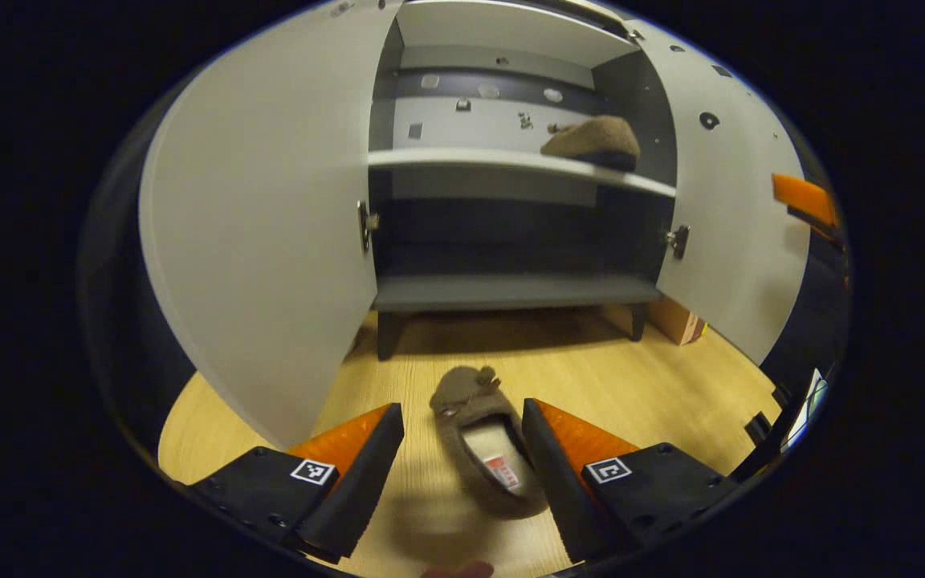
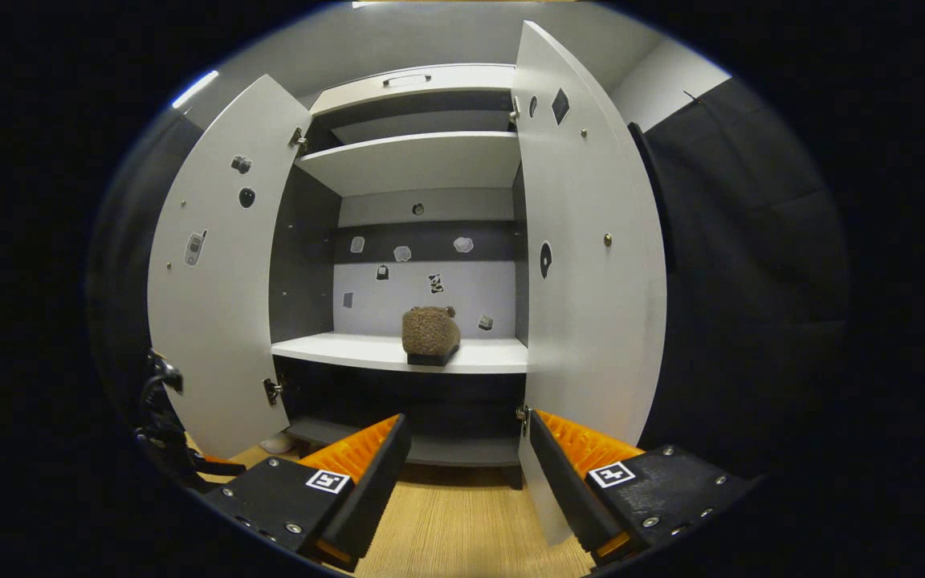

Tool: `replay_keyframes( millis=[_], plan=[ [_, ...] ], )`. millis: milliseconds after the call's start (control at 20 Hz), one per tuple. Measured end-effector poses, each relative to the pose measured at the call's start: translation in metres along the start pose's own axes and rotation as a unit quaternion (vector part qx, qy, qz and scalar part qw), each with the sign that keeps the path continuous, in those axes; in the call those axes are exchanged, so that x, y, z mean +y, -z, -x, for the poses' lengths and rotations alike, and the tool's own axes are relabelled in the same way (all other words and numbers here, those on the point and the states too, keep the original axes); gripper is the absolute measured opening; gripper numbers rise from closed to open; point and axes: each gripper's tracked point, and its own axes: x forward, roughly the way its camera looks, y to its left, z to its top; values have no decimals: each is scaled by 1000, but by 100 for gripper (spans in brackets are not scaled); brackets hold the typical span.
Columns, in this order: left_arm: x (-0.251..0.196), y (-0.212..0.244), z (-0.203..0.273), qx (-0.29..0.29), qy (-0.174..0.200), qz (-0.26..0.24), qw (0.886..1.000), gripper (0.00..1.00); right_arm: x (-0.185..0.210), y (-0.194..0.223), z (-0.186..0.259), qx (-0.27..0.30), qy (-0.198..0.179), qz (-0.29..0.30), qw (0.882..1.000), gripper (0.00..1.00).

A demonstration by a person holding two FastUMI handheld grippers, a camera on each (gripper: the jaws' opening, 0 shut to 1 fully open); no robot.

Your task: Grab one shoe with the right hand and put it into the shoe cabinet, grab the other shoe with the left hand and put it into the shoe cabinet; then close the right door with the right hand and the left door with the left hand.

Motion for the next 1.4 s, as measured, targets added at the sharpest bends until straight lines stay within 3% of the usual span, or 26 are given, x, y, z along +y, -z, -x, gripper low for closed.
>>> replay_keyframes(
  millis=[200,250,350,400,750,850,900,1000,1050,1100,1400],
  plan=[
    [9,38,-36,48,1,32,998,98,-2,-2,10,-8,-1,8,1000,93],
    [13,42,-44,56,-4,31,998,93,-2,-2,11,-11,-1,17,1000,92],
    [18,48,-56,56,-12,21,998,94,-5,-3,10,-12,4,33,999,92],
    [18,49,-71,52,-11,18,998,99,-7,-2,12,-9,6,34,999,92],
    [21,47,-110,43,-25,32,998,96,-21,0,19,1,17,21,1000,92],
    [11,46,-109,34,-13,38,999,78,-23,0,19,1,17,19,1000,92],
    [11,44,-108,28,-24,32,999,58,-22,1,19,3,16,18,1000,92],
    [21,40,-109,23,-51,20,998,29,-19,4,18,6,10,15,1000,93],
    [24,38,-107,20,-55,24,998,22,-18,3,19,4,7,14,1000,92],
    [24,35,-100,14,-56,28,998,17,-16,2,19,2,3,15,1000,92],
    [21,-27,-10,-72,-65,50,994,17,-11,3,16,0,-7,15,1000,92]
  ],
)
